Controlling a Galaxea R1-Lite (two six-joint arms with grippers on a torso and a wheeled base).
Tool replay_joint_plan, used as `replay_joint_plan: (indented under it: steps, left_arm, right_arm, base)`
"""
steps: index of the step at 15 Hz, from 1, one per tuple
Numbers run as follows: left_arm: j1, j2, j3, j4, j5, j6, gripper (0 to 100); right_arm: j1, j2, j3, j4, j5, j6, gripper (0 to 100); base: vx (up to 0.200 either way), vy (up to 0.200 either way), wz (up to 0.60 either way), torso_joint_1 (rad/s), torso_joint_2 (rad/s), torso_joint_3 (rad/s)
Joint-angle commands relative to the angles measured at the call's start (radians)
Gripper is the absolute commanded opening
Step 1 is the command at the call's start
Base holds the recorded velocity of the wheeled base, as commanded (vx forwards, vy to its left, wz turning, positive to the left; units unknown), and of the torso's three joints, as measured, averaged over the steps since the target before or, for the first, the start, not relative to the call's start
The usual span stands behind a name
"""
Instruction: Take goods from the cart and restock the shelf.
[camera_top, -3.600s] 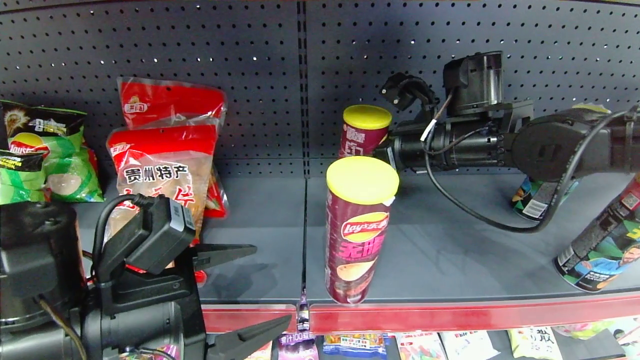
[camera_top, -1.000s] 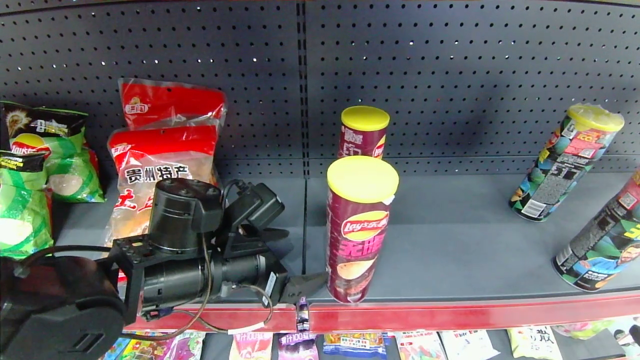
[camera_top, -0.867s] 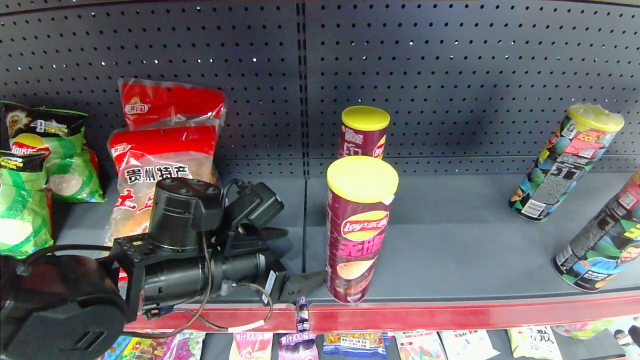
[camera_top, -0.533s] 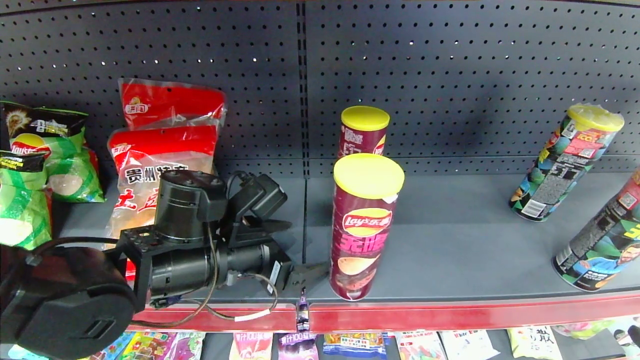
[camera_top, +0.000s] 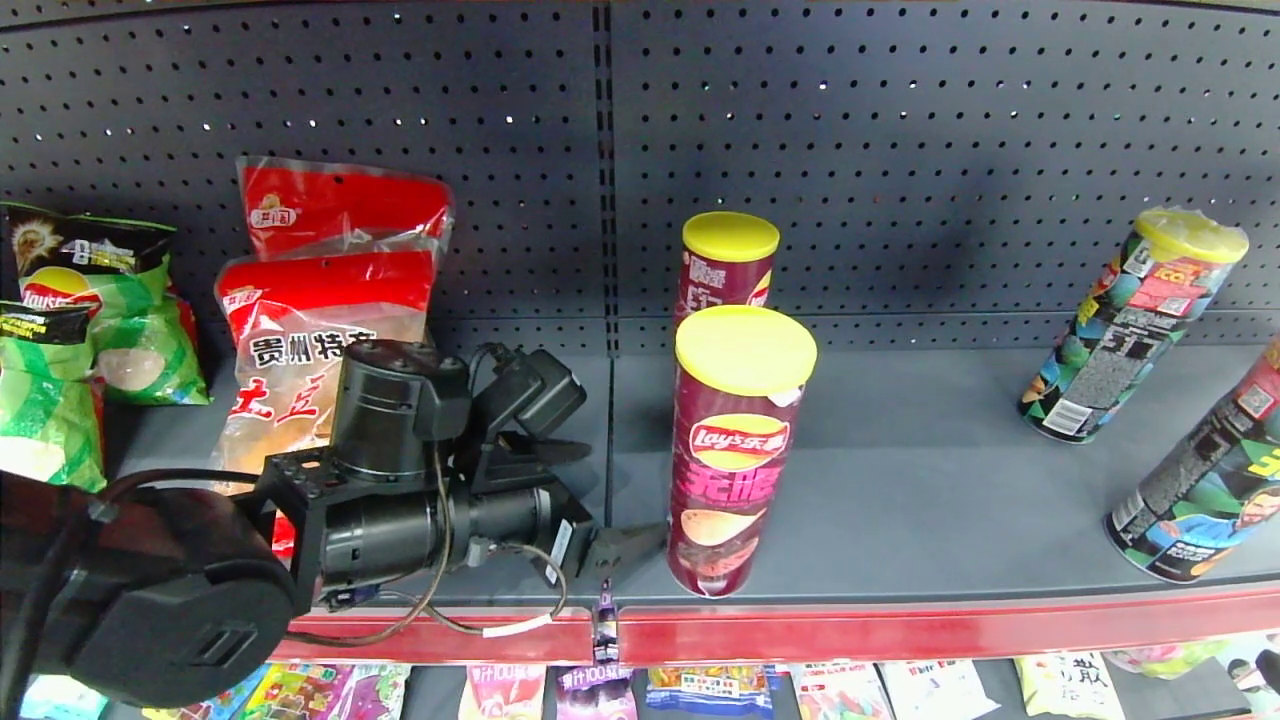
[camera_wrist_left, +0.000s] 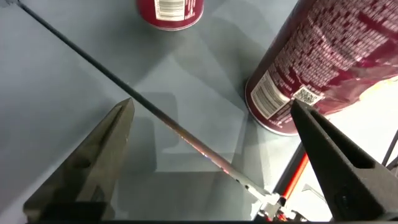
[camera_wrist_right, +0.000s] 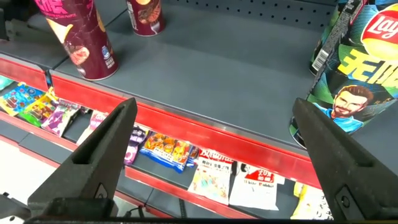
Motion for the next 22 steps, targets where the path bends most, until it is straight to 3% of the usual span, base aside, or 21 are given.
replay_joint_plan:
  steps: [1, 5, 7, 11, 12, 14, 16, 17, 18, 19, 21, 22]
  left_arm:
    - [0.001, -0.003, 0.007, 0.0, 0.001, 0.0, 100]
    - [0.006, -0.01, 0.014, 0.0, 0.005, 0.0, 100]
    - [0.048, -0.075, 0.053, 0.0, 0.027, -0.002, 100]
    - [0.133, -0.385, 0.246, 0.043, 0.096, -0.005, 100]
    - [0.154, -0.504, 0.289, 0.104, 0.128, -0.005, 100]
    - [0.154, -0.836, 0.31, 0.44, 0.277, -0.02, 100]
    - [0.164, -1.09, 0.301, 0.753, 0.341, -0.057, 100]
    - [0.199, -1.179, 0.289, 0.862, 0.377, -0.059, 100]
    - [0.237, -1.222, 0.284, 0.911, 0.397, -0.059, 100]
    - [0.366, -1.305, 0.284, 0.976, 0.407, -0.059, 100]
    - [0.538, -1.368, 0.284, 1.022, 0.407, -0.059, 100]
    - [0.668, -1.425, 0.294, 1.059, 0.406, -0.057, 100]
  right_arm:
    - [0.001, 0.006, 0.0, 0.0, 0.001, 0.0, 100]
    - [0.001, 0.006, 0.001, 0.001, 0.001, 0.003, 100]
    - [-0.006, -0.016, 0.032, 0.001, -0.006, 0.012, 100]
    - [-0.022, -0.091, 0.083, 0.004, -0.029, 0.012, 100]
    - [-0.036, -0.109, 0.083, 0.02, -0.048, 0.012, 100]
    - [-0.082, -0.174, 0.08, 0.103, -0.114, 0.012, 100]
    - [-0.096, -0.253, 0.078, 0.188, -0.125, 0.012, 100]
    - [-0.104, -0.282, 0.08, 0.215, -0.131, 0.012, 100]
    - [-0.113, -0.298, 0.083, 0.227, -0.141, 0.012, 100]
    - [-0.131, -0.333, 0.084, 0.259, -0.151, 0.012, 100]
    - [-0.15, -0.362, 0.086, 0.296, -0.157, 0.012, 100]
    - [-0.164, -0.396, 0.103, 0.314, -0.168, 0.012, 100]
  base:
    - [0.0, 0.0, 0.0, 0.0, 0.0, 0.0]
    - [0.0, 0.0, 0.0, 0.0, 0.0, 0.0]
    - [0.0, 0.0, 0.0, 0.0, 0.0, 0.0]
    - [0.0, 0.0, 0.0, 0.0, 0.0, 0.0]
    - [0.0, 0.0, 0.0, 0.0, 0.0, 0.0]
    - [0.0, 0.0, 0.0, 0.0, 0.0, 0.0]
    - [0.0, 0.0, 0.0, 0.0, 0.0, 0.0]
    - [0.0, 0.0, 0.0, 0.0, 0.0, 0.0]
    - [0.0, 0.0, 0.0, 0.0, 0.0, 0.0]
    - [0.0, 0.0, 0.0, 0.0, 0.0, 0.0]
    - [0.0, 0.0, 0.0, 0.0, 0.0, 0.0]
    - [0.0, 0.0, 0.0, 0.0, 0.0, 0.0]
